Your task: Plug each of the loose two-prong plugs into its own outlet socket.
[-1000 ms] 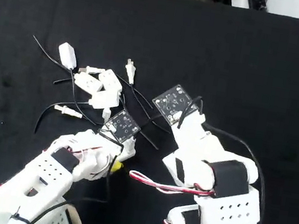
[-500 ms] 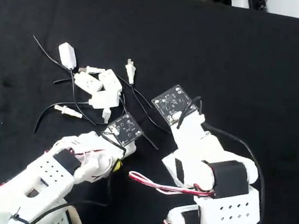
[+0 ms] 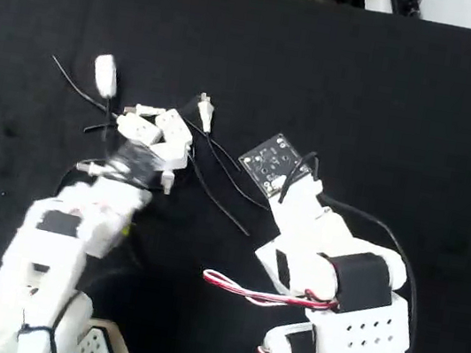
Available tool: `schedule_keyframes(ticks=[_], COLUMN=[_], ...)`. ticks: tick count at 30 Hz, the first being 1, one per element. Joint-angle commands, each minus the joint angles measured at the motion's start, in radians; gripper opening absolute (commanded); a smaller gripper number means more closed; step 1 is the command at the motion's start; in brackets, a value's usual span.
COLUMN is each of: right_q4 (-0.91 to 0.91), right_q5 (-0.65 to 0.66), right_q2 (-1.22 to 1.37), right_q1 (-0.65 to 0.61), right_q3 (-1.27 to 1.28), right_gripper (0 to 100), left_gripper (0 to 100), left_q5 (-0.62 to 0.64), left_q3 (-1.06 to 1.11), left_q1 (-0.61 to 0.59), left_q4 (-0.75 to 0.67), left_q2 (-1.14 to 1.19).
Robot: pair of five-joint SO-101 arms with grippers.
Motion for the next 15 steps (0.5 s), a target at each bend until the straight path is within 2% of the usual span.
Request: schedule_keyframes(ticks=[1,5,10,13,15], right_q4=[-0.035,-0.127,-0.249,-0.339,-0.387], right_q5=[-0.009,-0.021,-0.104,-0.146,-0.158], right_q2=[0.002,0.008,0.008,0.012,0.038], right_q1=[-0.012,-0.012,-0.074,-0.129,-0.140], right_q3=[-0.013,0.051,0.145,0.194,0.205], right_gripper=[1.2,1.2,2.5,10.8,16.3], left_gripper=[3,3,3,4,10], left_q5=[-0.038,-0.009,-0.077,-0.109,-0.107], left_q3=[-0.127,-0.277,-0.417,-0.512,-0.581], left_q1=[-0.163,-0.213,-0.219,-0.246,-0.292], left_q4=[0.008,0.031,0.075,0.132,0.141], left_q2=[-0.003,0.029,0.209,0.359,0.454])
